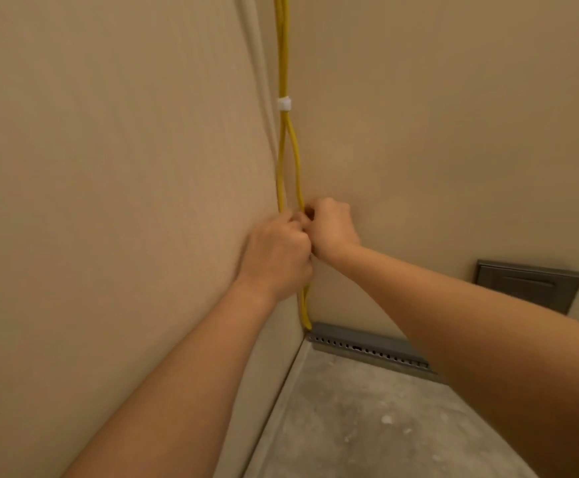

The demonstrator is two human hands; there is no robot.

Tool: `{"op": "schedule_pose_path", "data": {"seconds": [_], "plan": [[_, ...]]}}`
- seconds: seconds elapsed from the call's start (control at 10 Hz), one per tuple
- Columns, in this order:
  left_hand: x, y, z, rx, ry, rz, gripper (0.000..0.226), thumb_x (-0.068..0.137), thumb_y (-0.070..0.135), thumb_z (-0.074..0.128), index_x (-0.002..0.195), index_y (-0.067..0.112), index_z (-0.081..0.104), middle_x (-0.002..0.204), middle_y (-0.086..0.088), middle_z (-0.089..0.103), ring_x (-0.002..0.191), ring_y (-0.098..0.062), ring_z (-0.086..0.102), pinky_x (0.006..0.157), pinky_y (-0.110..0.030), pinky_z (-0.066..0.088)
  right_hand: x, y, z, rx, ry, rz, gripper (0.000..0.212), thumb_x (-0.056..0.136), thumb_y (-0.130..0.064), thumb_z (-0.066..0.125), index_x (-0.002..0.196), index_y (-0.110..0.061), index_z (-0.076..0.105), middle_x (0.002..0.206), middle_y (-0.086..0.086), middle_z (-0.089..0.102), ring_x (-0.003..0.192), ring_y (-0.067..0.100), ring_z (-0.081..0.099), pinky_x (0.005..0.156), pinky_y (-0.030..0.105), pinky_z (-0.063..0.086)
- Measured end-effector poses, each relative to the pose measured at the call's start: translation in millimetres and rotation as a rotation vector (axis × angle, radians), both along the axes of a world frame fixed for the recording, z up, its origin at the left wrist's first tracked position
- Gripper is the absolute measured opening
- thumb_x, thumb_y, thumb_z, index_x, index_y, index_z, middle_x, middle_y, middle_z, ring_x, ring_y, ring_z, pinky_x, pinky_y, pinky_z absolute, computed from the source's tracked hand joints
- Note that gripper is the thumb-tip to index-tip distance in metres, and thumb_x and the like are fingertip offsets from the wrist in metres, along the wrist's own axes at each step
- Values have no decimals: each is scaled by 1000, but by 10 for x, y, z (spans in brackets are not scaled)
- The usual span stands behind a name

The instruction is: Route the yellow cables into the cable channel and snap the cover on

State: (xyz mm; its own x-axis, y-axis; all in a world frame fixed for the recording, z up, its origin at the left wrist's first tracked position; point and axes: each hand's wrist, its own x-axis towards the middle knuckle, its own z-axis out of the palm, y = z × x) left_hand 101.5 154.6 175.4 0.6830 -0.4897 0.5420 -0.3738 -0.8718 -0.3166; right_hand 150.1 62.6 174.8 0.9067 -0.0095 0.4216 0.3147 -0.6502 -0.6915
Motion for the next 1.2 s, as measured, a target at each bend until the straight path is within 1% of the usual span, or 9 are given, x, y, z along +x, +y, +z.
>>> {"op": "schedule_pose_path", "data": {"seconds": [0.1,0.2,0.3,0.4,0.5,0.6,0.7,1.0,1.2], "plan": [[47,53,316,56,-232,-16,20,66,14,55,76,1,68,84,-17,68,91,-34,60,85,-40,47,-44,52,-119,67,-78,55,21,88,-10,48,80,-2,65,92,25,68,91,38,60,69,35,35],[130,19,619,215,-215,219,57,81,26,45,130,-3,43,149,-18,31,141,-30,18,116,-46,8,-108,144,-278,256,-84,67,17,86,-7,49,90,-3,65,89,17,69,89,32,60,74,36,43],[201,-58,772,306,-157,389,73,89,30,35,143,-6,2,155,-20,-1,144,-29,-5,116,-41,-3,-162,231,-394,270,-62,144,21,81,-3,51,101,-3,56,97,14,59,95,29,53,81,35,43],[196,-29,821,313,-48,475,76,90,30,32,142,-7,-8,154,-21,-8,143,-30,-9,117,-39,-4,-294,235,-477,217,-103,255,59,81,-2,54,136,-6,35,136,13,39,125,23,36,108,23,27],[198,-36,851,328,20,493,80,88,32,35,142,-6,-11,154,-21,-13,142,-30,-13,117,-38,-5,-382,216,-564,24,-183,326,79,80,-1,53,146,-7,11,154,11,10,140,20,13,112,15,11],[214,-113,859,282,76,499,84,86,32,38,143,-6,-11,153,-21,-15,142,-30,-15,117,-39,-6,-404,210,-623,-186,-149,340,88,80,-5,53,146,-7,-5,156,9,-11,144,21,2,115,31,18],[256,-138,831,273,87,520,86,85,31,39,142,-6,-12,152,-22,-17,141,-31,-17,117,-40,-7,-367,188,-662,-281,-98,373,95,79,-7,55,143,-7,-15,154,9,-19,143,17,-9,117,32,14],[240,-127,833,263,106,506,92,83,37,43,142,-6,-11,152,-23,-18,141,-31,-18,117,-41,-8,-294,108,-593,-364,51,399,99,80,-11,58,144,-10,-18,153,4,-24,143,15,-9,116,28,14],[152,-190,881,284,188,511,89,83,41,44,146,4,-7,154,-17,-15,141,-32,-19,112,-51,-10,-387,-36,-291,-444,113,404,91,84,-14,58,146,-6,-9,156,10,-10,143,21,6,111,23,15]]}}
